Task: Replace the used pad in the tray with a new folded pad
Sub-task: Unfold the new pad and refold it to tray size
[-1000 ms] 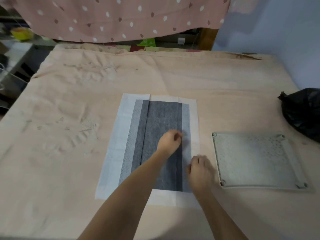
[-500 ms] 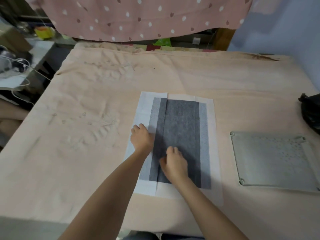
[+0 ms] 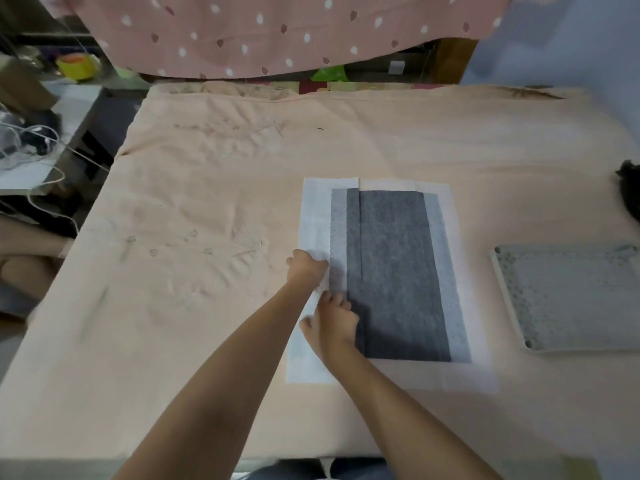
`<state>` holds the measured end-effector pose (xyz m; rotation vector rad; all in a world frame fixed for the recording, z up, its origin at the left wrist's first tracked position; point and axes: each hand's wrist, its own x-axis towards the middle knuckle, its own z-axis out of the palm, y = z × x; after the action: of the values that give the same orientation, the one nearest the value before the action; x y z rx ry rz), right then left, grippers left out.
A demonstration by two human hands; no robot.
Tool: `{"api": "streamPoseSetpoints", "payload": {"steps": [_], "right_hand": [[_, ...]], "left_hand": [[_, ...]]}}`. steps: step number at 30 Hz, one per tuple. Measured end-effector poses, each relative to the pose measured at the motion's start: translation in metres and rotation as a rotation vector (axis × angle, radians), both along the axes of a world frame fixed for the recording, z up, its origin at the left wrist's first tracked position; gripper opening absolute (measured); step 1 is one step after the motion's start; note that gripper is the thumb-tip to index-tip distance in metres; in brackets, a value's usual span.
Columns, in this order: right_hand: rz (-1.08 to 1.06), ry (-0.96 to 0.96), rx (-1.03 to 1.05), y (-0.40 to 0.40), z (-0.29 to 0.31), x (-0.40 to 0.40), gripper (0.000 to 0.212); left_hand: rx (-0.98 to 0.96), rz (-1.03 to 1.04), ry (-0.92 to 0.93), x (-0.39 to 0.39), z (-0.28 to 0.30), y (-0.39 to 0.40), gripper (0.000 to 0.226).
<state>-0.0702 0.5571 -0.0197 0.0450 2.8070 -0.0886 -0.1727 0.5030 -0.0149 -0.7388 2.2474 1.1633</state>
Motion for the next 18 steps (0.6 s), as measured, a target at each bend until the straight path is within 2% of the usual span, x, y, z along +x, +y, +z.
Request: {"api": "streamPoseSetpoints", "payload": {"steps": [3,5,9,18], "right_hand": [[-0.066,0.001,0.003,-0.004,0.001,-0.004,0.049],[-0.105,-0.008,-0.005,-0.006,0.001,-0.006,0.049],[-0.181,-0.015,-0.051,-0.004,0.004,-0.010,0.046],[-0.263,0.082,-0.151,0.001,0.023,-0.008,0.033]], "left_hand": [[0.169,-0.027,0.033,-0.004,-0.006,-0.001,0.031],[0.169,-0.111,0.047,-0.005,-0.009,-0.001,0.022],[0.136,-0.194,0.084,-0.012,-0.011,-0.006,0.025],[0.129,-0.168,0.116,-0.029,-0.009,-0.003,0.027]]}}
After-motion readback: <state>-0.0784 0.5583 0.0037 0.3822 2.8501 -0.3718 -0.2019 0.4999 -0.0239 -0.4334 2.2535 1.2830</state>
